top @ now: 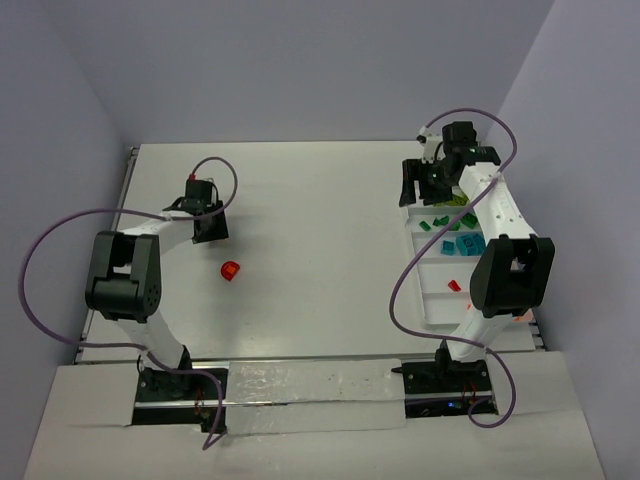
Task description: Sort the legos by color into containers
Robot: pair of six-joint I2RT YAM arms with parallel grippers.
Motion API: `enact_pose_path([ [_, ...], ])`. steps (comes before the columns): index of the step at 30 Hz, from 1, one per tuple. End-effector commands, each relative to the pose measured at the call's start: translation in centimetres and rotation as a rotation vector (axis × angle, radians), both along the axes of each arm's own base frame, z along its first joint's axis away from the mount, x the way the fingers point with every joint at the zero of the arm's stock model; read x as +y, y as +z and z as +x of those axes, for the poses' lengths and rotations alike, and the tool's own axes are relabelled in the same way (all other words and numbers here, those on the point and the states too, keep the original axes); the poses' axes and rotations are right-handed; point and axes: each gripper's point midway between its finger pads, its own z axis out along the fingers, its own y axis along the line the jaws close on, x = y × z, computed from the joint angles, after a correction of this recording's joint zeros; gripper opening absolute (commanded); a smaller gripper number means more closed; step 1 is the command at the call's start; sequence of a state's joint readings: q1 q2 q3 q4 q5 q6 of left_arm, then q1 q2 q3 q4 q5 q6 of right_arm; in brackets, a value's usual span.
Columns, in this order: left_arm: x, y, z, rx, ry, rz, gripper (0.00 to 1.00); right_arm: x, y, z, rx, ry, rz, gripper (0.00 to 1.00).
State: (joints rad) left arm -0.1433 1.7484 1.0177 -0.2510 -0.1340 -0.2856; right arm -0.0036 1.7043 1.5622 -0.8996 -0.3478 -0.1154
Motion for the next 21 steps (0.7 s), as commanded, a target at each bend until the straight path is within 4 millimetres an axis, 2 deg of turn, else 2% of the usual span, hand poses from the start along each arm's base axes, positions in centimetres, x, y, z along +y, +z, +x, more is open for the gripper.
enact_pose_path([
  [1,0.0,0.1,1.9,-0.034,0.051,0.013,0.52,-0.3,1.6,-0.2,-0.051,-0.019,-0.010,0.77],
  [8,0.1,-0.6,1.9,-0.018,0.046,0.024,0.41,-0.2,1.3,-0.3,-0.044,-0.016,-0.005,0.77],
  [11,0.3,-0.3,1.9,-0.028,0.034,0.042,0.39,-0.2,1.3,-0.2,-0.044,-0.015,-0.004,0.77],
  [15,0.7,1.0,3.3,-0.072,0.010,0.079,0.45,0.0,1.2,-0.2,-0.041,-0.013,0.003,0.77],
  [16,0.7,1.2,3.5,-0.066,0.001,0.088,0.49,0.0,1.1,-0.2,-0.039,-0.014,0.004,0.77],
  [17,0.6,1.4,4.2,-0.065,-0.031,0.097,0.52,0.7,1.0,-0.3,-0.036,0.006,0.005,0.77],
  [21,0.2,0.9,5.2,-0.018,-0.170,0.120,0.62,1.0,1.0,-0.4,-0.035,0.015,0.004,0.77],
])
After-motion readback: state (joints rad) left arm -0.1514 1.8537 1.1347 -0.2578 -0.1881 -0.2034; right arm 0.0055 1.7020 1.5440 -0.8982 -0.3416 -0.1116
